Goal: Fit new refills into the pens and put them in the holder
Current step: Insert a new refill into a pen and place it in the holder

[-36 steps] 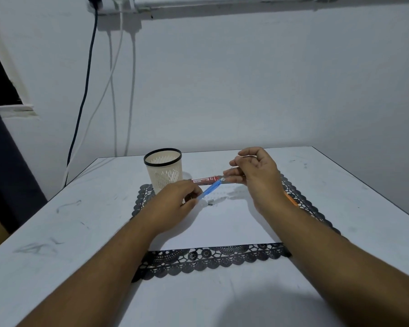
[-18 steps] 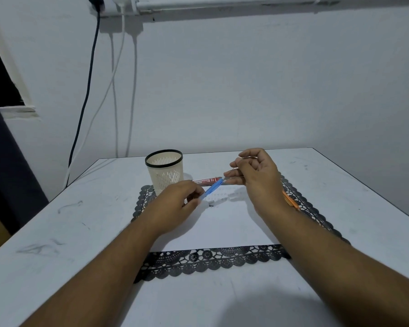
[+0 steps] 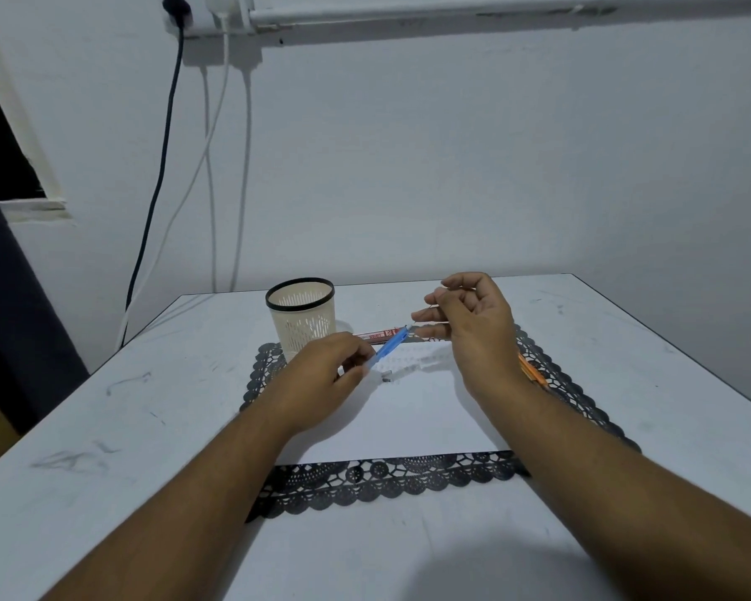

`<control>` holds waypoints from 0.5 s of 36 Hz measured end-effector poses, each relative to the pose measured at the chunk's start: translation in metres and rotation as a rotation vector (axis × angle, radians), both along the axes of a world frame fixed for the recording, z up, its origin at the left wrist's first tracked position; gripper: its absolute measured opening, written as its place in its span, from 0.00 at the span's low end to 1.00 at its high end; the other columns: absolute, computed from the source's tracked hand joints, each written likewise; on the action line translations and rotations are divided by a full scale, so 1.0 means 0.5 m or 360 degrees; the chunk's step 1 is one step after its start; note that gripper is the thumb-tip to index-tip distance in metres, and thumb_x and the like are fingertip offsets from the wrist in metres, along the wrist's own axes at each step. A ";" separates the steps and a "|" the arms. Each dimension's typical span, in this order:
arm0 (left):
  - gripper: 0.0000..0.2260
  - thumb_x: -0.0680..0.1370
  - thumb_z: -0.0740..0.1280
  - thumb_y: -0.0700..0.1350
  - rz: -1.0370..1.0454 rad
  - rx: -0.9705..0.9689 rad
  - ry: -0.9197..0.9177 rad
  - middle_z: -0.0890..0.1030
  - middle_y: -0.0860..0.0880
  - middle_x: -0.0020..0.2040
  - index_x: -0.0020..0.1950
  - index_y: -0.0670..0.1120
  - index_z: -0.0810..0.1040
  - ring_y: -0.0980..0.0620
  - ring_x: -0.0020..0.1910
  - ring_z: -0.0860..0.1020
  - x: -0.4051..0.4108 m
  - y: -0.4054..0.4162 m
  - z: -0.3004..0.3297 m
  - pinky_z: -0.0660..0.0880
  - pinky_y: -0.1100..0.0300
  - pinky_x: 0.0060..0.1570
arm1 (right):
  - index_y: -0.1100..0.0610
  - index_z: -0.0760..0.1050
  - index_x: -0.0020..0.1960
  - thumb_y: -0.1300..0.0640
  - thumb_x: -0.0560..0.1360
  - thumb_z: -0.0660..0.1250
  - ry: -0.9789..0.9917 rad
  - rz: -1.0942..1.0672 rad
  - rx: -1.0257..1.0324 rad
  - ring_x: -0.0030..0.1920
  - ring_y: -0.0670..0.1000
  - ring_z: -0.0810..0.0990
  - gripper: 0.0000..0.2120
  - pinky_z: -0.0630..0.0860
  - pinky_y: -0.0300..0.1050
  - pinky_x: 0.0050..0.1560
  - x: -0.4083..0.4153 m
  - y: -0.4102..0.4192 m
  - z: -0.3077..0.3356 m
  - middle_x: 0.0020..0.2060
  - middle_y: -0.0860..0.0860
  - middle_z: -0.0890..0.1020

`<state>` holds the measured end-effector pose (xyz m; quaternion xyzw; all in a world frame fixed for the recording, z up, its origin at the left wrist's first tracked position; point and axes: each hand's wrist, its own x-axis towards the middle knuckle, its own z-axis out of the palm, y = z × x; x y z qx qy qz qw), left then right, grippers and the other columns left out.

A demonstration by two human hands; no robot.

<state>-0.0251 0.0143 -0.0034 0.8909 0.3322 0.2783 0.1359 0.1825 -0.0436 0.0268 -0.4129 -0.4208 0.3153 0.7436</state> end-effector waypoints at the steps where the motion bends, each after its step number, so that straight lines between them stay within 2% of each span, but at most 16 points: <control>1: 0.10 0.83 0.66 0.43 0.0001 0.0000 -0.0001 0.77 0.58 0.45 0.49 0.59 0.75 0.58 0.45 0.75 0.000 0.000 0.000 0.68 0.67 0.41 | 0.59 0.75 0.54 0.66 0.82 0.66 0.0007 -0.0007 0.0004 0.41 0.59 0.87 0.04 0.82 0.46 0.34 0.001 0.000 0.001 0.45 0.59 0.83; 6: 0.08 0.82 0.66 0.43 0.0000 -0.0001 0.0001 0.78 0.58 0.46 0.50 0.57 0.76 0.57 0.45 0.76 -0.001 0.001 0.000 0.69 0.66 0.41 | 0.60 0.75 0.56 0.66 0.82 0.66 -0.0011 0.0010 -0.0014 0.41 0.59 0.87 0.04 0.85 0.51 0.37 -0.003 0.003 -0.006 0.45 0.59 0.83; 11: 0.09 0.82 0.66 0.42 -0.0006 0.0015 0.0008 0.78 0.58 0.46 0.49 0.57 0.76 0.58 0.45 0.76 -0.001 0.002 -0.001 0.69 0.66 0.41 | 0.60 0.75 0.56 0.66 0.82 0.66 -0.0028 0.0023 -0.0018 0.43 0.60 0.88 0.04 0.84 0.47 0.37 -0.010 0.000 -0.011 0.46 0.60 0.83; 18: 0.08 0.82 0.66 0.43 -0.0008 -0.0011 -0.0031 0.79 0.57 0.47 0.50 0.58 0.76 0.56 0.46 0.77 -0.002 0.003 -0.003 0.72 0.63 0.42 | 0.59 0.75 0.56 0.65 0.82 0.67 -0.0062 0.0009 -0.0036 0.46 0.60 0.87 0.04 0.85 0.50 0.39 -0.007 0.002 -0.017 0.44 0.59 0.84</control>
